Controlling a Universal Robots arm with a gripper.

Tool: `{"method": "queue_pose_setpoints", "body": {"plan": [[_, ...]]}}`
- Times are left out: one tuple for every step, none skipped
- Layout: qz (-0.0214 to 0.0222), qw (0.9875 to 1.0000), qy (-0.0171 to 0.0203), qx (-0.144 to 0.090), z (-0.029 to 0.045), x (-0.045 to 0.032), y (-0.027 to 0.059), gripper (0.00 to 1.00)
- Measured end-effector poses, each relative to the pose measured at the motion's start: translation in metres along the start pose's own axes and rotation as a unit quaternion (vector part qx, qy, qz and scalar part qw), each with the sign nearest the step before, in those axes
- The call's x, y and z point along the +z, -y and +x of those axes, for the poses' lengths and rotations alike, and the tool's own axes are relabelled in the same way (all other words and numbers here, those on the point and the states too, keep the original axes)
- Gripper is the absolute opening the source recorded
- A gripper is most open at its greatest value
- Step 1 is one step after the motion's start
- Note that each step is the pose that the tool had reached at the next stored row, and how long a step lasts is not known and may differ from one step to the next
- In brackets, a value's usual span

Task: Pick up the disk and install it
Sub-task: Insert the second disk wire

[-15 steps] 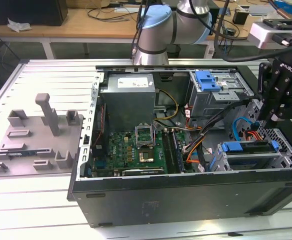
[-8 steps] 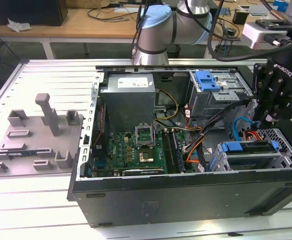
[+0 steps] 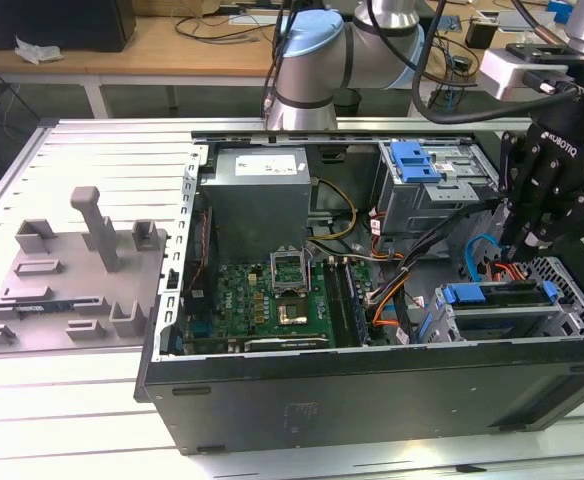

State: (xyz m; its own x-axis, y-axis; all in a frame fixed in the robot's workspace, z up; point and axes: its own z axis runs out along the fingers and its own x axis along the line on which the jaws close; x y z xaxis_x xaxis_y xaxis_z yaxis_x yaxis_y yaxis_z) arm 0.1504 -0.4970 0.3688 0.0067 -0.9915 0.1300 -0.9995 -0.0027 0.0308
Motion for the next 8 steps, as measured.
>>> {"method": "queue_pose_setpoints", "body": {"plan": [[-0.0033,1.0000,-0.0003,0.000,-0.0001,0.0005,0.0001,0.30],[-0.0049,1.0000,-0.0004,0.000,-0.0002,0.0011,0.0001,0.30],[-0.0050,1.0000,-0.0005,-0.001,-0.0002,0.0014,0.0002,0.30],[-0.0050,1.0000,-0.0004,-0.001,-0.0002,0.0016,0.0002,0.30],[-0.0050,1.0000,-0.0004,-0.001,-0.0002,0.0017,0.0002,0.30],[-0.0050,1.0000,-0.0004,-0.001,-0.0003,0.0018,0.0002,0.30],[-0.0050,1.0000,-0.0004,-0.001,-0.0003,0.0018,0.0002,0.30],[-0.0050,1.0000,-0.0004,-0.001,-0.0003,0.0019,0.0002,0.30]]}}
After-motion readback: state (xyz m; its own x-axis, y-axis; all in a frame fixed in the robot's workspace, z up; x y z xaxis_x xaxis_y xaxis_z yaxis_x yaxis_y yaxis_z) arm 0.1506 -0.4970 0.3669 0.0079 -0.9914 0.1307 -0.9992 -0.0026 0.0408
